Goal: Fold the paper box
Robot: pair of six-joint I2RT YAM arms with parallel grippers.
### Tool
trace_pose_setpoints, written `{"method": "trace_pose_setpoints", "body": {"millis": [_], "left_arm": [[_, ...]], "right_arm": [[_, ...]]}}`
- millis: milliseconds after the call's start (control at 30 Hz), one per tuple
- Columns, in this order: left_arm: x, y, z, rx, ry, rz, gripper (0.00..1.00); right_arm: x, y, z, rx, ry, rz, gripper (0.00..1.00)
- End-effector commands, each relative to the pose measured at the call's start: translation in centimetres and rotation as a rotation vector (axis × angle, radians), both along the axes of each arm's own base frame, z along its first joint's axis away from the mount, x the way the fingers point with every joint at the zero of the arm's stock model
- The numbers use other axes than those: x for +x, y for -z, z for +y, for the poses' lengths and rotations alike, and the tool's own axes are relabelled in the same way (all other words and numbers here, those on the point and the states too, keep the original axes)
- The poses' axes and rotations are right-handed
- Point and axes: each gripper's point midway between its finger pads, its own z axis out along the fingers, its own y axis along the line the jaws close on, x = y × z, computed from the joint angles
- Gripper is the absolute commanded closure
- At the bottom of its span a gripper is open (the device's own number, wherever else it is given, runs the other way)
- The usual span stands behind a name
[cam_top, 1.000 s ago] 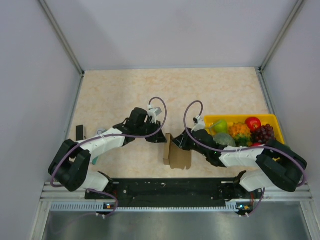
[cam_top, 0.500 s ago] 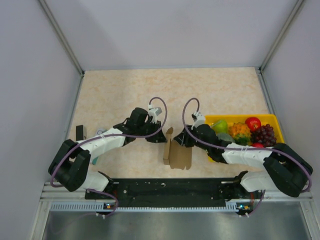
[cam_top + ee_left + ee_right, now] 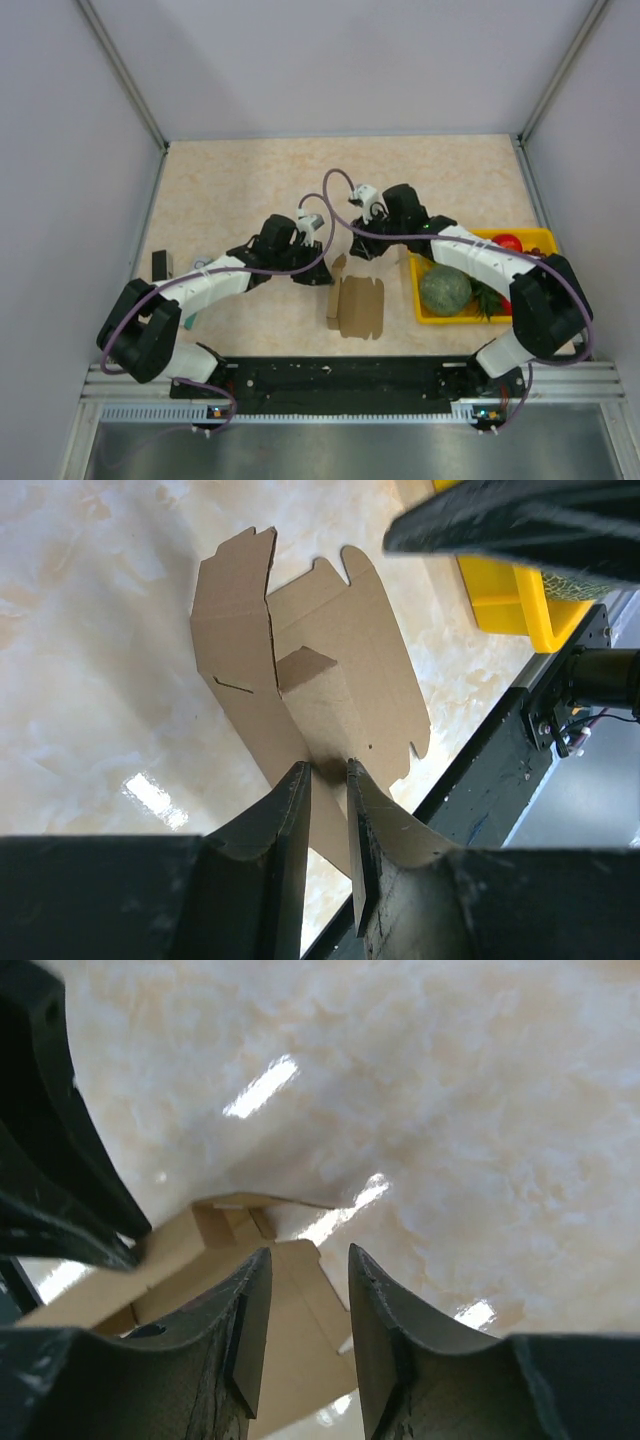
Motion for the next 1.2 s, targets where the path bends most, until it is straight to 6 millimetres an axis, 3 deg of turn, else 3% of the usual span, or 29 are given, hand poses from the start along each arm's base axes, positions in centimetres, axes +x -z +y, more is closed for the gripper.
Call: {"method": "trace_pose_setpoints", "body": {"millis": [0,100,500,767,1167], "left_arm": [[0.7,-0.7,-0.2,0.013,0.01,-0.045,0.75],[0.7,-0.6,-0.3,0.013,0.015,-0.042,0.75],[0.5,-0.6,-0.5,0.0,0.021,-0.038,0.75],[0.5,-0.5,-0.5,0.006,0.02,-0.035,0.74],[0.5,-0.5,-0.5,0.007,0.021,-0.037,0.75]], "right_arm": [[-1.9,1.5,0.2,-0.098,-0.356,-0.119,0.64],[-2.2,2.1,0.5,-0.101,-0.444,-0.154,0.63],[0.7,0.4,2.3,-0.095,-0.468,-0.398,0.57],[-0.6,0.2,4.2,-0.093,-0.597,-0.445,0.58],[-1.6,1.9,5.2,-0.133,-0.659,-0.437,0.63]]}}
